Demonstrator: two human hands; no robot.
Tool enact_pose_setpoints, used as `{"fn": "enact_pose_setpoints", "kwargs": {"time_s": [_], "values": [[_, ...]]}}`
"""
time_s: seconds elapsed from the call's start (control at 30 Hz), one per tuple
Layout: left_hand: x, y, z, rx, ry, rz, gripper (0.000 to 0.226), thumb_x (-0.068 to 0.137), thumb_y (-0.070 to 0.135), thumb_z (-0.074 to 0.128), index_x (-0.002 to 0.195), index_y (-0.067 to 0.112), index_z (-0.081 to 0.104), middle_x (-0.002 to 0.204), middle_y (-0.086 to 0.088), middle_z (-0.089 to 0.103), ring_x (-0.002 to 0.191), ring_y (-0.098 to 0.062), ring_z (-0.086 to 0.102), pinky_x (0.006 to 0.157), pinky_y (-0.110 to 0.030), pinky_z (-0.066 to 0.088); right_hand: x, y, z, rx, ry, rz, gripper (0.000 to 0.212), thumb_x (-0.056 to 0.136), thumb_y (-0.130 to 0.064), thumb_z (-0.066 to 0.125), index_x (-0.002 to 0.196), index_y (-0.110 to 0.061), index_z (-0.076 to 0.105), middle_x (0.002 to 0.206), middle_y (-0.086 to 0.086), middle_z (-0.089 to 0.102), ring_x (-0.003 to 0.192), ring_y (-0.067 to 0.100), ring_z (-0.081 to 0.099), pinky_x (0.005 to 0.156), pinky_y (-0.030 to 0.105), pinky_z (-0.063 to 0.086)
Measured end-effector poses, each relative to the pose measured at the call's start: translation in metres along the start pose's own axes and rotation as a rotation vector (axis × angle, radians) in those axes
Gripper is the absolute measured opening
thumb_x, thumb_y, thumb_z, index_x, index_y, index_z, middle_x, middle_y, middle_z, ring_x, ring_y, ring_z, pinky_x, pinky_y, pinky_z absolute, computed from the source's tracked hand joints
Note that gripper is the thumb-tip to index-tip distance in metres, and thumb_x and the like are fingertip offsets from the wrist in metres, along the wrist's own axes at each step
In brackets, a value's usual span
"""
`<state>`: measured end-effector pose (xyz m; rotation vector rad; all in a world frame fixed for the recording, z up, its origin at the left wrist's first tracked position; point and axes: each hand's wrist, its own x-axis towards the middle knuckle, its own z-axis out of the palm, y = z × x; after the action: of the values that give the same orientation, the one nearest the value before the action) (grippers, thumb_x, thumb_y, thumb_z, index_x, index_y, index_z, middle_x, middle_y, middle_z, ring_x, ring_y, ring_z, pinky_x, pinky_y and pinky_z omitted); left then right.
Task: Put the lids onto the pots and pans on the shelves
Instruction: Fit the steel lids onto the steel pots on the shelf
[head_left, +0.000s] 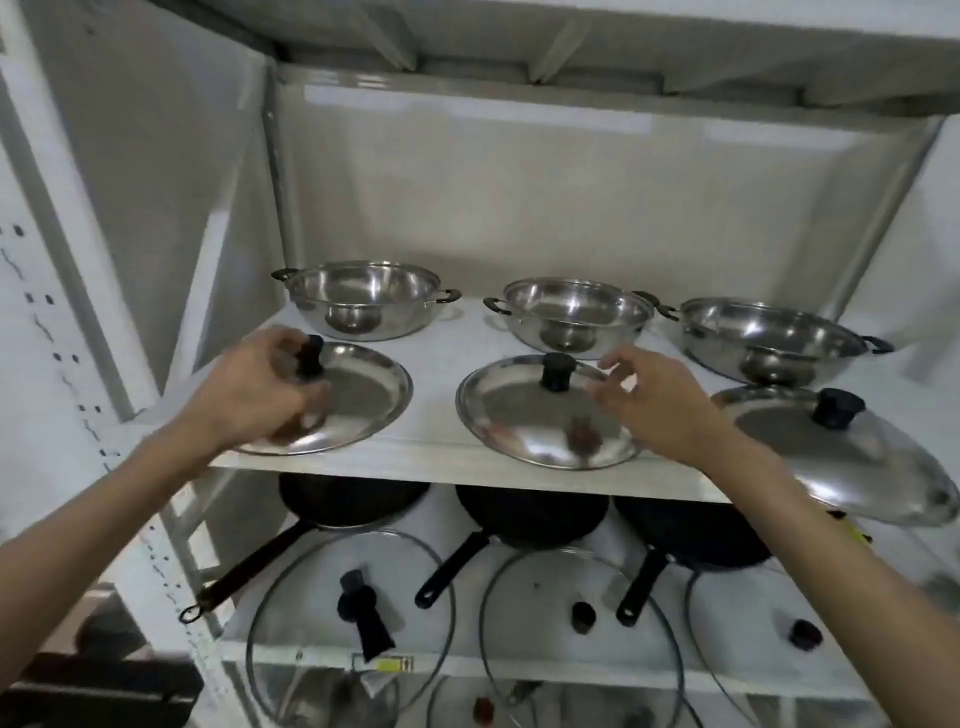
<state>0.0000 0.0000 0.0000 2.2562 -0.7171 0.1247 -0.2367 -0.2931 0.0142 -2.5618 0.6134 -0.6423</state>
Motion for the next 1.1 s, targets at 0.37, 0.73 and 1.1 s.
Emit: {"fn": "enact_pose_setpoints", "kwargs": {"time_s": [0.37, 0.73, 1.1], "values": [[0.104, -0.005, 0.018, 0.392, -0.025, -0.124, 0.046, 0.072, 0.051, 0.072, 0.103, 0.018, 0.064, 0.109, -0.010, 0.070, 0.105, -0.034, 0.060, 0.091, -0.039, 0.049, 0.091, 0.005, 0.046, -0.399, -0.103, -0.136, 0.035, 0.091, -0.054, 0.051, 0.087, -0.019, 0.050, 0.091, 0.001, 0.059, 0.087, 0.023, 0.061, 0.074, 0.036, 0.052], [0.068, 0.014, -0.024, 0.318, 0.024, -0.015, 0.024, 0.065, 0.037, 0.081, 0.082, 0.020, 0.078, 0.084, -0.004, 0.074, 0.083, -0.022, 0.064, 0.076, -0.031, 0.052, 0.070, -0.002, 0.025, -0.225, -0.012, -0.028, 0.044, 0.082, -0.056, 0.061, 0.078, -0.012, 0.064, 0.071, 0.003, 0.065, 0.065, 0.020, 0.064, 0.067, 0.039, 0.056], [0.117, 0.081, -0.075, 0.252, 0.115, 0.108, 0.019, 0.071, 0.036, 0.079, 0.079, 0.019, 0.078, 0.074, -0.001, 0.073, 0.075, -0.016, 0.066, 0.073, -0.025, 0.045, 0.117, -0.032, -0.066, -0.168, 0.285, -0.113, 0.044, 0.083, -0.056, 0.061, 0.080, -0.015, 0.076, 0.074, 0.008, 0.071, 0.068, 0.020, 0.061, 0.063, 0.032, 0.049]]}}
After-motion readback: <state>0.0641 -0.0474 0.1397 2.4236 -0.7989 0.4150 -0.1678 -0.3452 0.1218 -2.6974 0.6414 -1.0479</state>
